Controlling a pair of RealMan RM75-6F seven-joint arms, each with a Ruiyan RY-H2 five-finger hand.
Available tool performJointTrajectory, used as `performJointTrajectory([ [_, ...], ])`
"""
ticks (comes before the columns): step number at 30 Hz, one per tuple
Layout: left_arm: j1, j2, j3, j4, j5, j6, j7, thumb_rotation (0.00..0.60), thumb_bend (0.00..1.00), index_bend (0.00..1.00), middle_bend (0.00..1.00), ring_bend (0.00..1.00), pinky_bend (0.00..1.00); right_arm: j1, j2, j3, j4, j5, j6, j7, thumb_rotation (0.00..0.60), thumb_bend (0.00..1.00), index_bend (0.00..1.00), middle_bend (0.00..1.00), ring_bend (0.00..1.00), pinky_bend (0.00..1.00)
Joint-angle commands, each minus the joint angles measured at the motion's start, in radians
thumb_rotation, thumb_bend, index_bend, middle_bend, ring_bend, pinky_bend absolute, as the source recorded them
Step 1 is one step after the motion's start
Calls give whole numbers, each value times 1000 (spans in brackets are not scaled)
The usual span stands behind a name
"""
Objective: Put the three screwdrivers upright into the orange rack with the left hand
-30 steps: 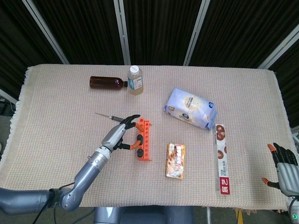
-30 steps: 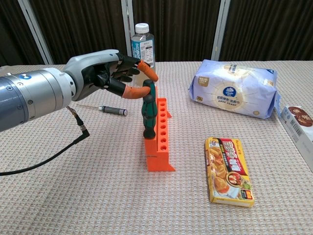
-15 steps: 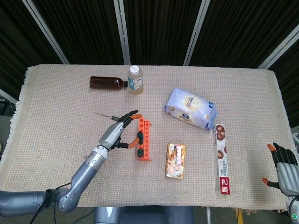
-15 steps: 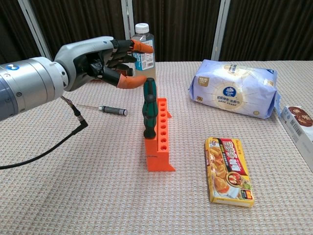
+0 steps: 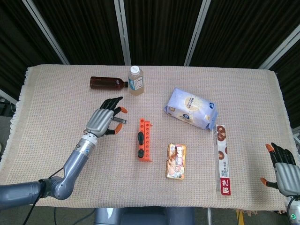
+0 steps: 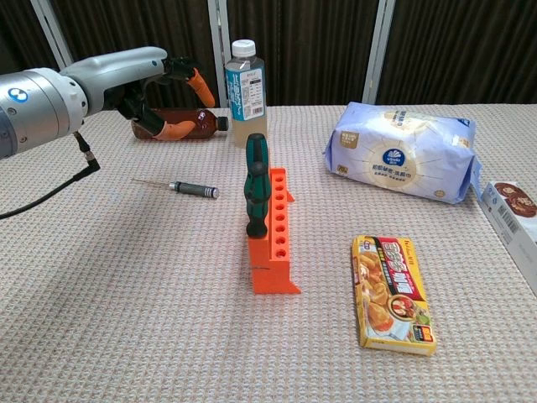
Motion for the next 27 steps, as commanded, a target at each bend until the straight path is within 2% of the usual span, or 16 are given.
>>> performJointTrajectory([
  [1, -96, -43, 57, 142, -104, -10, 275, 600, 464, 316, 0, 0, 0, -2, 2, -1, -4, 1, 3, -5, 600, 0, 0, 0, 0, 0],
  [9, -184, -163, 114, 313, -177, -37, 513, 600, 471, 339, 0, 0, 0, -9, 8, -1, -18, 5, 13, -16, 600, 0, 0, 0, 0, 0],
  [13, -207, -237, 135, 402, -185, -42, 576, 600, 402, 324, 0, 0, 0, -13, 10, -1, -20, 12, 15, -18, 600, 0, 0, 0, 0, 0],
  [20, -213, -310, 141, 492, -172, -48, 584, 600, 305, 332, 0, 0, 0, -16, 12, 0, -22, 16, 16, -19, 600, 0, 0, 0, 0, 0],
  [27, -197, -395, 121, 614, -133, -50, 511, 600, 272, 434, 0, 0, 0, -19, 14, 2, -21, 21, 19, -16, 600, 0, 0, 0, 0, 0],
])
